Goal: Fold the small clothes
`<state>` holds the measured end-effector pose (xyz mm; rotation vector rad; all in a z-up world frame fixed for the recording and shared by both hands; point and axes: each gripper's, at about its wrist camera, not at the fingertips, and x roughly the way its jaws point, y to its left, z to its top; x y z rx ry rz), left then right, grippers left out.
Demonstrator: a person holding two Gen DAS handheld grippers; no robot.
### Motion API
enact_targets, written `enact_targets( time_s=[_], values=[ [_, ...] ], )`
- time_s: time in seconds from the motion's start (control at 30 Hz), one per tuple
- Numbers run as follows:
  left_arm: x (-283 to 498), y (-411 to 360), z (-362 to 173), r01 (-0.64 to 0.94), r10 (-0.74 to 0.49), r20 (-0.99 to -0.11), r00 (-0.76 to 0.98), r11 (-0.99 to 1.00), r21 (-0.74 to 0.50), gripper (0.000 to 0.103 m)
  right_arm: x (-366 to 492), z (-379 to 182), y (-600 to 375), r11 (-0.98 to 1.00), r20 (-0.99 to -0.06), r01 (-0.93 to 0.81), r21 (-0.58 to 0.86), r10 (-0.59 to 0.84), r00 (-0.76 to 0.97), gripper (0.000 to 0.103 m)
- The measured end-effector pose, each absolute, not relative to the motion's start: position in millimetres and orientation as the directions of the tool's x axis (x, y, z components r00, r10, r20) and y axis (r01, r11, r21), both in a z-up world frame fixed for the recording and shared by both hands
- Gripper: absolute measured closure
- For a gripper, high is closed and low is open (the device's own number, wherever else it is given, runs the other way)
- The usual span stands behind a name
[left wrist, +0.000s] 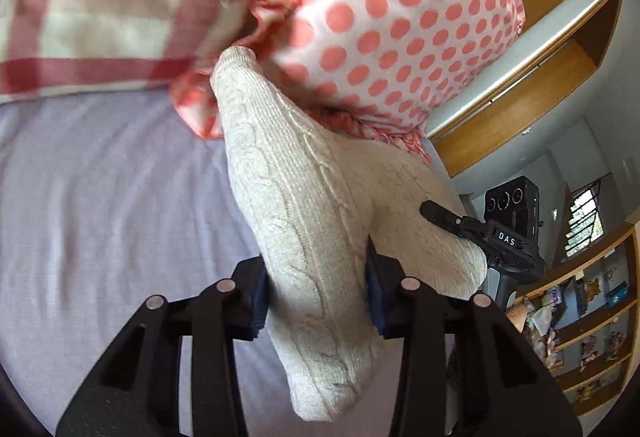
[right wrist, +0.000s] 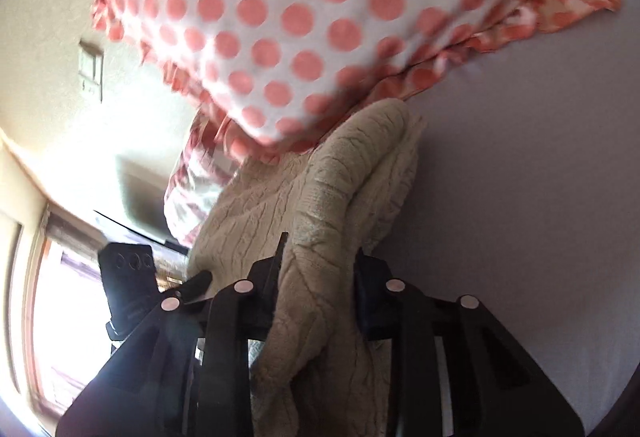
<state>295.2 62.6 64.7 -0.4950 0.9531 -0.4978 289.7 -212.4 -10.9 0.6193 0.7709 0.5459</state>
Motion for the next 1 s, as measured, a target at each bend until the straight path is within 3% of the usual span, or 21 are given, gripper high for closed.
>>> enact_targets(
  time_s=[0.1, 0.13, 0.23, 0.3, 0.37, 0.43, 0.5, 0.53, 0.6, 0.63, 0.73, 0.8, 0.87, 1.0],
  values=[
    [292.6, 100.7, 56.2, 0.088, -0.475, -0.709, 0.521, 0.856, -0.509, 0.058, 305.3, -26.5, -160.2, 0.757, -0.563, -0.227, 0.613, 0.62, 0.547, 0.07],
    [293.1, 107.2, 48.6, 0.062, -0.439, -0.738, 0.512, 0.876, -0.478, 0.057, 305.5, -27.1, -151.6, 0.778, -0.582, -0.222, 0.587, 0.597, 0.552, 0.062],
    [276.8, 125.2, 54.4, 0.054, -0.431, -0.714, 0.552, 0.873, -0.485, 0.057, 286.0, -3.4, -149.3, 0.844, -0.601, -0.208, 0.494, 0.504, 0.62, 0.05],
    [258.2, 128.8, 79.6, 0.085, -0.404, -0.665, 0.629, 0.885, -0.458, 0.057, 259.6, 23.1, -161.5, 0.841, -0.519, -0.217, 0.495, 0.486, 0.703, 0.048],
    [245.3, 121.7, 98.3, 0.156, -0.465, -0.592, 0.658, 0.854, -0.497, 0.049, 236.9, 40.5, -174.2, 0.748, -0.397, -0.308, 0.588, 0.599, 0.696, 0.032],
    [246.8, 101.1, 102.6, 0.215, -0.529, -0.568, 0.631, 0.822, -0.527, 0.042, 231.2, 46.3, -159.5, 0.696, -0.376, -0.37, 0.615, 0.672, 0.638, 0.02],
    [259.7, 73.5, 92.1, 0.231, -0.547, -0.603, 0.581, 0.821, -0.522, 0.041, 240.8, 36.1, -136.1, 0.706, -0.447, -0.355, 0.613, 0.68, 0.581, 0.02],
    [270.8, 59.2, 80.9, 0.214, -0.532, -0.636, 0.559, 0.834, -0.509, 0.036, 250.1, 25.5, -126.8, 0.74, -0.505, -0.309, 0.598, 0.647, 0.572, 0.02],
    [286.9, 39.9, 57.5, 0.17, -0.475, -0.696, 0.539, 0.87, -0.462, 0.035, 273.8, -0.4, -118.5, 0.787, -0.578, -0.218, 0.577, 0.582, 0.572, 0.021],
    [287.2, 31.6, 55.3, 0.176, -0.429, -0.7, 0.571, 0.897, -0.406, 0.035, 275.3, -0.4, -120.8, 0.782, -0.539, -0.232, 0.578, 0.58, 0.611, 0.021],
    [273.4, 10.8, 64.9, 0.194, -0.312, -0.735, 0.602, 0.95, -0.244, 0.033, 267.0, 9.2, -115.3, 0.81, -0.56, -0.227, 0.54, 0.547, 0.622, 0.021],
    [250.9, 13.5, 75.5, 0.22, -0.317, -0.719, 0.618, 0.948, -0.229, 0.026, 237.6, 20.8, -114.9, 0.868, -0.545, -0.252, 0.428, 0.47, 0.694, 0.02],
    [223.4, 26.7, 80.2, 0.212, -0.287, -0.712, 0.641, 0.957, -0.196, 0.007, 207.1, 24.0, -118.1, 0.937, -0.531, -0.215, 0.275, 0.335, 0.779, 0.001],
    [187.7, 43.8, 65.4, 0.137, -0.13, -0.75, 0.648, 0.989, -0.054, 0.002, 164.1, 13.4, -115.1, 0.992, -0.539, -0.111, 0.063, 0.127, 0.833, 0.001]
  ],
)
